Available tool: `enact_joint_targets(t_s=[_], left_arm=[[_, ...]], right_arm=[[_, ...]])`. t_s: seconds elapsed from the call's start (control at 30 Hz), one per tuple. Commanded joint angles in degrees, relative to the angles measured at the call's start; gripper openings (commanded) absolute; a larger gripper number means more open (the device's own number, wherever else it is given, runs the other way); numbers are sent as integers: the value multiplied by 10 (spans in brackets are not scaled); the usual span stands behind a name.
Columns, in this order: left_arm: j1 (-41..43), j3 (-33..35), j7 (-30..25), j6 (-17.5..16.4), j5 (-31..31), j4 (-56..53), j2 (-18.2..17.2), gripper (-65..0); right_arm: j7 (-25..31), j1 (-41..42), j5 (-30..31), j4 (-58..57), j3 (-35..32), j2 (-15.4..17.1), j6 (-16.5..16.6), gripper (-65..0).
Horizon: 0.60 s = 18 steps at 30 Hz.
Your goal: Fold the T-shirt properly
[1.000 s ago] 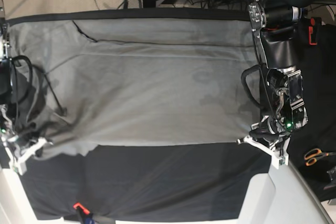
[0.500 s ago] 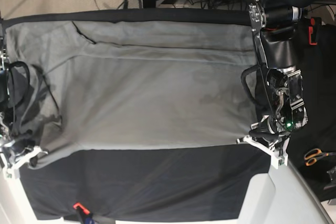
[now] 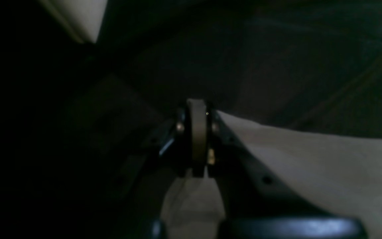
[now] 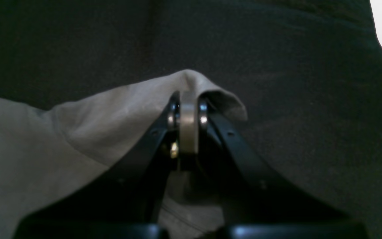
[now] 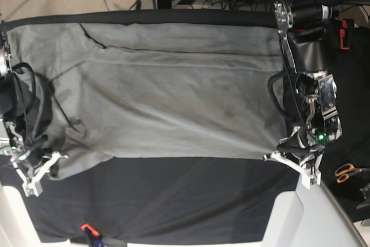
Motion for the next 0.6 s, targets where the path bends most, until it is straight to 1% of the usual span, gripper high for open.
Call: enact_joint_targets(t_s=[0.0, 0.2, 0.23, 0.27, 0.3, 0.47, 0.5, 0.53, 0.57], left_arm=[[-10, 0, -12, -1, -1, 13, -7, -650], [-9, 1, -12, -1, -1, -7, -5, -650], [-9, 1, -12, -1, -1, -7, -5, -650], [-8, 1, -12, -1, -1, -8, -4, -650], [-8, 1, -12, -1, -1, -9, -4, -650], [-8, 1, -12, -1, -1, -9, -6, -650], [-8, 1, -12, -1, -1, -9, -6, -650], [-8, 1, -12, -1, -1, -9, -6, -650], [-8, 1, -12, -1, -1, -9, -6, -650]], right_arm=[[15, 21, 5, 8, 1, 8, 3, -650], [15, 22, 5, 5, 3, 7, 0, -645], [15, 21, 6, 5, 4, 6, -1, -630], [12, 21, 6, 4, 3, 2, -1, -593], [12, 20, 6, 4, 5, -1, -1, -539], [-7, 14, 11, 3, 8, 1, -2, -213], [-6, 13, 11, 3, 8, 1, -8, -162], [-7, 12, 11, 3, 13, 2, -27, -128], [-7, 8, 11, 2, 27, 7, -51, -120]])
